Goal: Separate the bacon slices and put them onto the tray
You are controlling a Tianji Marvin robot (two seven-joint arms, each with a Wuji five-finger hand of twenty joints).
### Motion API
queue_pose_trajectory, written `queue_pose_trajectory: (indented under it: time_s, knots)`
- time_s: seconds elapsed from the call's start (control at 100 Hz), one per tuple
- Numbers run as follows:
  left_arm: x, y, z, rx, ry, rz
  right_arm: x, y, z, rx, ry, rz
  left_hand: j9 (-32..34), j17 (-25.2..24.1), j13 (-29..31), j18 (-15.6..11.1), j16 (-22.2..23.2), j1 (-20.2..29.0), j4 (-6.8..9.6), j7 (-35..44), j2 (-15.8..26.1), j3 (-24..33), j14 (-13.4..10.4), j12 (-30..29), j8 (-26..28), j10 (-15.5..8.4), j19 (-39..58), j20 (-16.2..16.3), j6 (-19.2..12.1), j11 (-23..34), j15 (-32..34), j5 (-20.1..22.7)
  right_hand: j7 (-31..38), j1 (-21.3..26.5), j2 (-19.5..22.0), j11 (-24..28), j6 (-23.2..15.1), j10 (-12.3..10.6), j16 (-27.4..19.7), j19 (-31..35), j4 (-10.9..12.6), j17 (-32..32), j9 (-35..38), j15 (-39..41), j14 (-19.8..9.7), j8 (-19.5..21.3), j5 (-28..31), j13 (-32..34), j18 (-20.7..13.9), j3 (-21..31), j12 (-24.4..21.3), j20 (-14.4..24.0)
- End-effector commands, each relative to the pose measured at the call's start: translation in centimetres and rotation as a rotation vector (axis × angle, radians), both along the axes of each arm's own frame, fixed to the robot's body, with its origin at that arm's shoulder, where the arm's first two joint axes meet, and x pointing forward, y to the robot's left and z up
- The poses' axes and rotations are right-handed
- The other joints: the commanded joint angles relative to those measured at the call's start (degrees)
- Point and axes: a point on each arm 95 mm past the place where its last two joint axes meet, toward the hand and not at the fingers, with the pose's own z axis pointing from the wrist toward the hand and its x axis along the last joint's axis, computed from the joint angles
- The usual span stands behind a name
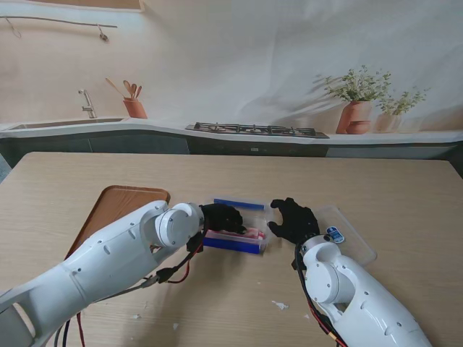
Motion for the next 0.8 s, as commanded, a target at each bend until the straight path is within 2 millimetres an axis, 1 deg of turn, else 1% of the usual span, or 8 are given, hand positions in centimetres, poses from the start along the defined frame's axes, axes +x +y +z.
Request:
queue_pose_trajectory:
  time_s: [0.0,0.04,0.49,0.6,0.63,0.74,0.76,0.79]
  knots:
    - [-0.4,-0.3,-0.2,-0.012,0.017,0.008,-0.5,0.4,-1.0,0.003,0.037,0.004,2.2,-0.9,2.2,0.9,2.4,1.4,1.80,1.0,1.7,-1.4,1.3,2.7,0.0,0.7,0.6,0.2,1.1,3.7,2.6,0.2,-0.2,2.3,-0.8,1.2,0.3,-0.2,0.1,1.2,0.9,0.0,0.2,0.4,0.5,-0.1,0.3,0.5,0.7,0.5,0.3,-0.3]
    - [-0.5,-0.3,-0.1,-0.019,0.012,0.012,-0.5,0.4,-1.0,0.004,0.038,0.003,2.8,-0.8,3.1,1.1,3.1,1.3,1.79,1.1,1.6,-1.3,1.7,3.3,0.1,1.7,0.7,0.3,1.2,4.1,3.5,0.5,-0.2,2.3,-0.7,1.2,0.3,-0.2,0.1,1.2,0.9,0.0,0.2,0.4,0.5,-0.1,0.3,0.5,0.7,0.5,0.3,-0.3]
    - [-1.0,-0.4,0.9,-0.090,0.020,0.080,-0.5,0.4,-1.0,0.008,0.041,0.002,5.1,-2.1,5.8,1.3,8.9,1.0,1.88,0.7,0.1,0.5,3.6,8.0,-0.1,1.6,-1.2,-0.9,2.4,6.8,9.4,1.6,-0.2,2.3,-0.7,1.2,0.2,-0.2,0.1,1.2,0.9,-0.1,0.2,0.4,0.5,-0.2,0.4,0.5,0.7,0.3,0.3,-0.3]
    - [-0.9,-0.4,1.1,-0.088,0.011,0.075,-0.5,0.4,-1.0,0.008,0.040,0.002,5.4,-1.9,6.4,1.5,10.3,0.6,2.04,0.8,-1.2,2.2,3.7,9.1,0.0,1.4,-0.8,-0.7,2.4,7.5,10.8,1.8,-0.2,2.2,-0.7,1.2,0.2,-0.2,0.1,1.2,0.9,0.0,0.2,0.4,0.6,-0.2,0.4,0.5,0.7,0.3,0.3,-0.3]
    - [-0.9,-0.3,1.2,-0.087,0.008,0.073,-0.4,0.4,-1.0,0.008,0.039,0.002,5.5,-1.9,6.5,1.6,11.1,-0.9,1.96,1.0,-2.1,5.3,3.8,9.9,0.1,1.4,-0.7,-0.7,2.4,7.4,11.0,1.8,-0.1,2.2,-0.7,1.2,0.1,-0.2,0.1,1.2,0.9,0.0,0.2,0.4,0.6,-0.2,0.4,0.5,0.7,0.3,0.3,-0.3]
    - [-0.9,-0.3,1.4,-0.080,-0.002,0.066,-0.4,0.4,-1.0,0.008,0.038,0.001,6.1,-1.5,7.6,2.1,11.8,-0.8,2.04,1.3,-4.5,6.7,3.9,10.4,0.2,1.1,-0.4,-0.6,2.4,8.2,12.3,2.2,-0.1,2.2,-0.7,1.2,0.2,-0.2,0.1,1.2,0.9,0.0,0.2,0.4,0.6,-0.2,0.4,0.5,0.7,0.3,0.3,-0.3]
    - [-0.8,-0.3,1.4,-0.077,-0.004,0.065,-0.4,0.4,-1.0,0.008,0.038,0.000,6.3,-1.3,7.9,2.1,12.2,-1.8,1.86,1.5,-5.1,8.8,3.8,10.8,0.3,1.0,-0.3,-0.4,2.3,8.3,12.6,2.3,-0.1,2.2,-0.8,1.1,0.2,-0.2,0.1,1.2,0.9,0.0,0.1,0.4,0.6,-0.2,0.4,0.5,0.7,0.3,0.3,-0.3]
    - [-0.8,-0.3,1.5,-0.074,-0.005,0.063,-0.4,0.4,-1.0,0.009,0.038,0.000,6.5,-1.2,8.2,2.2,12.4,-1.8,1.84,1.6,-5.6,9.7,3.8,10.9,0.4,0.9,-0.2,-0.4,2.3,8.5,12.9,2.4,-0.1,2.2,-0.7,1.1,0.2,-0.2,0.1,1.2,0.9,0.0,0.2,0.4,0.6,-0.2,0.4,0.5,0.7,0.3,0.3,-0.3]
